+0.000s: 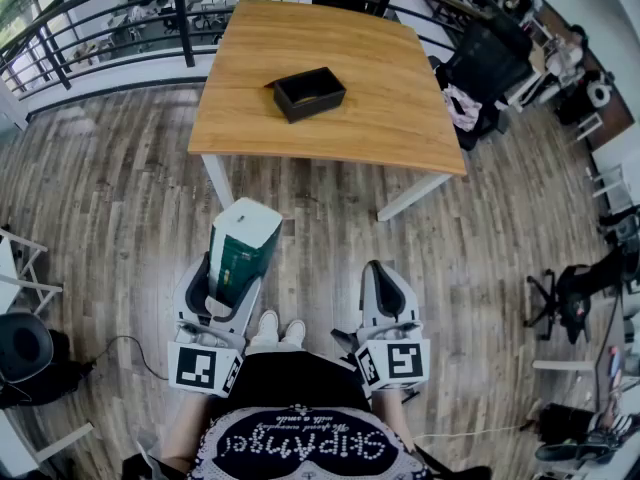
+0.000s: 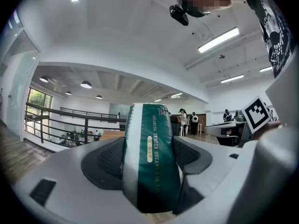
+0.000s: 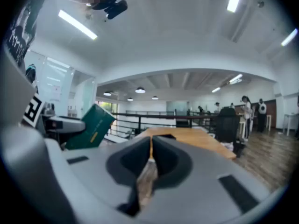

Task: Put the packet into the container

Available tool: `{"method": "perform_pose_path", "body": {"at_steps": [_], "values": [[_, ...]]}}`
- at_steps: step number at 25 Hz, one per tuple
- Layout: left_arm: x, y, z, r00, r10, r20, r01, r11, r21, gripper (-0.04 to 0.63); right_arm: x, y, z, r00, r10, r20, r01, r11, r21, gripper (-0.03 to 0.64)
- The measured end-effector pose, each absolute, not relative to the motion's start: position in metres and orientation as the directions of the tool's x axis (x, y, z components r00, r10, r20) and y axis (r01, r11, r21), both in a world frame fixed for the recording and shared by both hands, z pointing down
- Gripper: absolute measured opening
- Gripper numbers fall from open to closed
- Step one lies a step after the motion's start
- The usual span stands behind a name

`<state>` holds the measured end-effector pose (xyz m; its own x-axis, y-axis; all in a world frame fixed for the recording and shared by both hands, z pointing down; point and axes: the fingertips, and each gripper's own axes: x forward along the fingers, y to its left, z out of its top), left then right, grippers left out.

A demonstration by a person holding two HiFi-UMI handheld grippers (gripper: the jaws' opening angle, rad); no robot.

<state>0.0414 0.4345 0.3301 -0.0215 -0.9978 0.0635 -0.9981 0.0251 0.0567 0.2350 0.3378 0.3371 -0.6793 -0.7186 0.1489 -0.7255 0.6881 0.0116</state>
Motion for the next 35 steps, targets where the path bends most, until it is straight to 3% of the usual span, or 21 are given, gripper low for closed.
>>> {"method": "perform_pose_path", "body": {"at_steps": [20,35], "values": [[0.044,0.433,0.329,-0.011,-0.999,0.052,-0.998,0.014,0.056,0.349,0.244,0.341,0.335,-0.662,-0.735,0.144,-0.741,0.671,0.014,0.038],[0.085,0.440,0.329,-0.029,-0.999,0.037,-0.998,0.030,0.048,0.348,0.282,0.348,0.336,-0.697,-0.709,0.106,-0.714,0.700,-0.012,0.040]]}}
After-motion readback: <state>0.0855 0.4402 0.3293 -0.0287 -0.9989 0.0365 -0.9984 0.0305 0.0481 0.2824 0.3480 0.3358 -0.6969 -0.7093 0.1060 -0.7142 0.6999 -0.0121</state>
